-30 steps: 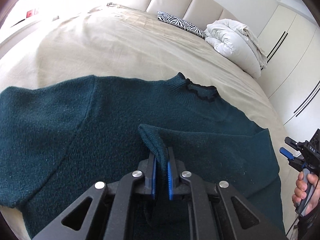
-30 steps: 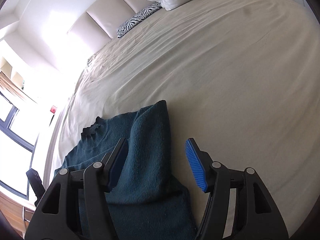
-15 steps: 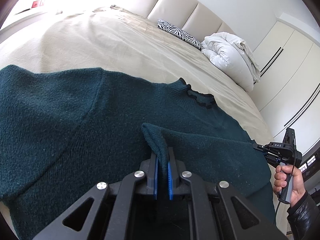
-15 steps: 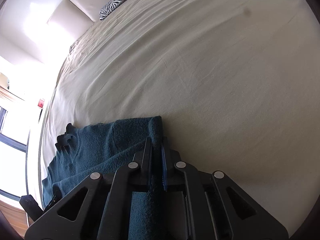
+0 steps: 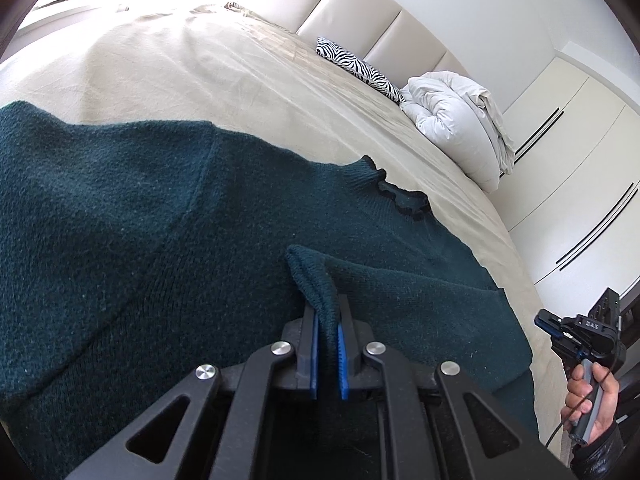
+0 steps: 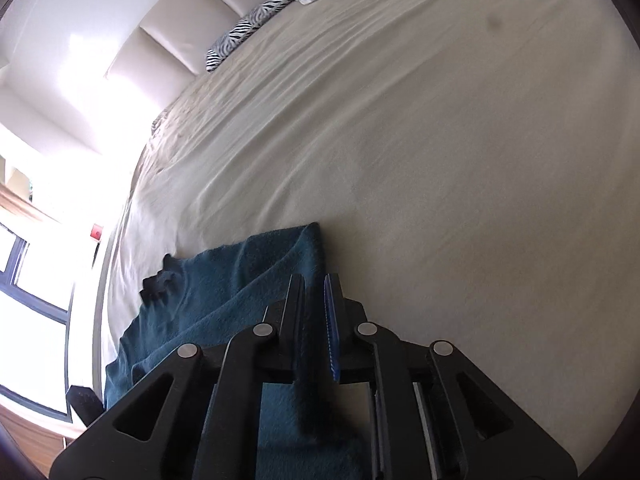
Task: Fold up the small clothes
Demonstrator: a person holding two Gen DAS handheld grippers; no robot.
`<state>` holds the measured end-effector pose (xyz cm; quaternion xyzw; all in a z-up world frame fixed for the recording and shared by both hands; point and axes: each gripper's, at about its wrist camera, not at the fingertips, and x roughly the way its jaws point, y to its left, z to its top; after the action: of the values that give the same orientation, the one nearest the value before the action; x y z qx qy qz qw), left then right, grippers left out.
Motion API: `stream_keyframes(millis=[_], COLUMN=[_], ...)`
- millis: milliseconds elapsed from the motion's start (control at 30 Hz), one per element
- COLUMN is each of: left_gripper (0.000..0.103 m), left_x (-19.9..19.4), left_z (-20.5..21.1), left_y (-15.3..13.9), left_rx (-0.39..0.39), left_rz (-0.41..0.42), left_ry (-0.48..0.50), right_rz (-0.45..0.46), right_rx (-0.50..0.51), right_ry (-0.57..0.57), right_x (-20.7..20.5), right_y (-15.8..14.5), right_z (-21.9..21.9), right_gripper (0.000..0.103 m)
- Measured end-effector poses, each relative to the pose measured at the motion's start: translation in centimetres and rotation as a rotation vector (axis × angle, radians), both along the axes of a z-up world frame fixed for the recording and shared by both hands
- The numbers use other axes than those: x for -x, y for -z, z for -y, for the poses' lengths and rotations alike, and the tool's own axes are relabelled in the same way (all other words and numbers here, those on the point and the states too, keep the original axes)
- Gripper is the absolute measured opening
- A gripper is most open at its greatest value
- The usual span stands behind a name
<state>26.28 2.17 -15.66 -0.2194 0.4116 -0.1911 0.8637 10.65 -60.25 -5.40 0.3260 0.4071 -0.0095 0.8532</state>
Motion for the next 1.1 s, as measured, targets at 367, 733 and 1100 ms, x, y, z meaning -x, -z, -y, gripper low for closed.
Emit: stream_keyframes(millis=[367,733,1100], left_gripper=[0.012,0.012,0.084], left_x=[-0.2,-0.3,8.9], left_z=[-0.2,-0.3,-9.8], left_y=[0.3,0.4,-6.7], left_rx=[0.02,0.031,0.114], left_rz=[0.005,0.015,0.122], left_ry=[0.002,0.005,-0.192], right_rz=[-0.015,-0.031,0.133], right_rx=[-0.148,-0.041,0.318], right_ry=[-0.076,-0.137,0.008], right_x=[3.3,2.1,11.3], right_y=[6.6,5.7,-2.7], right_z=[-1.7,-6.2,-11.0], right_gripper=[0.0,0.022,0.036])
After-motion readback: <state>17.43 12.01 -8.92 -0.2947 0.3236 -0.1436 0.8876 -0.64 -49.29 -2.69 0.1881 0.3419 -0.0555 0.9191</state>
